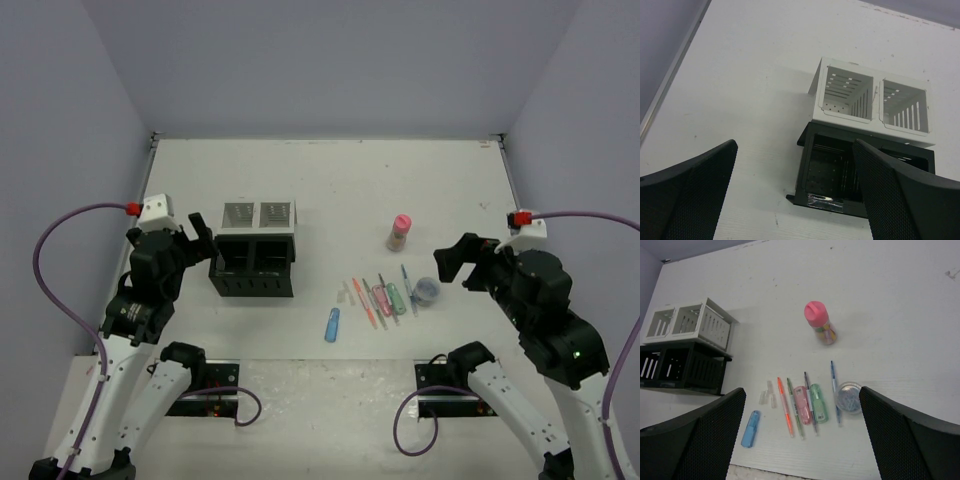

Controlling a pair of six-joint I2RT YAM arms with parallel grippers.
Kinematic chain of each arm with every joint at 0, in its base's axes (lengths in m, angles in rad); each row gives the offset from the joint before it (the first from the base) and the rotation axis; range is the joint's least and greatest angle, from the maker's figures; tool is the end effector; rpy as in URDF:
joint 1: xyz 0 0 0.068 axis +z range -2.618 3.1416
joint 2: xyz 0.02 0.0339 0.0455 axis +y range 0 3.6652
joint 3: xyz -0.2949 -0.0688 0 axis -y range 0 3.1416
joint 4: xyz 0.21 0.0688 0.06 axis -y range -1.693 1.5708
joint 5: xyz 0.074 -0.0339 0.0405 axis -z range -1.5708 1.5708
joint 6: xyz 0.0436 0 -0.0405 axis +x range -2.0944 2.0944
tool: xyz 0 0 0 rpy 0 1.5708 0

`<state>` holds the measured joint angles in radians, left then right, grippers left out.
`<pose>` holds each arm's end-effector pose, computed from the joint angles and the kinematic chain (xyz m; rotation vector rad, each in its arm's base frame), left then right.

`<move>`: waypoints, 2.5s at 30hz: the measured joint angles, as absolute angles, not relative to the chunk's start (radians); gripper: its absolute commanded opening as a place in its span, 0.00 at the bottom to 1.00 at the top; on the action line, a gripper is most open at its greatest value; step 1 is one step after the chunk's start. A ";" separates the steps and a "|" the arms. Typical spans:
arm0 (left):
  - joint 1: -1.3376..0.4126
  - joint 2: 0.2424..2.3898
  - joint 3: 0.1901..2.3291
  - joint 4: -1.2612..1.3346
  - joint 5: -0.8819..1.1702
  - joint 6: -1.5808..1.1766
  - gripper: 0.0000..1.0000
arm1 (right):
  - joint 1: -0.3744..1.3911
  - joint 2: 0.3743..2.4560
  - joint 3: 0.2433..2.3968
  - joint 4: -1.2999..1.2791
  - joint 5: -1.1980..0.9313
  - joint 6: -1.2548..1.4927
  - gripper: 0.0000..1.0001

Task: Sort the stationery into containers
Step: Pick up the pen from the center of the board.

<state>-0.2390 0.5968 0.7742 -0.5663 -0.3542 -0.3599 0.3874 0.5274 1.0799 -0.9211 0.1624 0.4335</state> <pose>0.0799 -0.0039 0.3318 -0.3463 1.9035 -0.0517 0.0227 0.0016 0.3810 0.1538 1.9480 0.3883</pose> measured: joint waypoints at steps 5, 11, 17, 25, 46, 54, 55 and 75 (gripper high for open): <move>-0.241 0.598 0.774 -0.567 -0.359 -0.364 1.00 | 0.387 0.502 1.010 -0.823 0.033 0.433 0.99; -0.248 0.598 0.774 -0.567 -0.364 -0.368 1.00 | 0.391 0.538 0.933 -0.705 -0.198 0.465 0.97; -0.251 0.598 0.774 -0.567 -0.366 -0.376 1.00 | 0.562 0.924 0.975 -0.687 -0.167 0.472 0.77; -0.262 0.608 0.774 -0.568 -0.366 -0.376 1.00 | 0.795 1.281 0.991 -0.750 0.047 0.501 0.48; -0.270 0.611 0.774 -0.569 -0.363 -0.376 1.00 | 0.837 1.578 0.986 -0.703 0.089 0.507 0.23; -0.272 0.611 0.774 -0.568 -0.363 -0.376 1.00 | 0.837 1.641 0.984 -0.684 0.092 0.505 0.21; -0.272 0.611 0.774 -0.569 -0.363 -0.376 1.00 | 0.837 1.649 0.984 -0.683 0.094 0.505 0.21; -0.278 0.661 0.866 -0.614 -0.318 -0.373 1.00 | 0.838 1.684 0.977 -0.672 0.123 0.525 0.00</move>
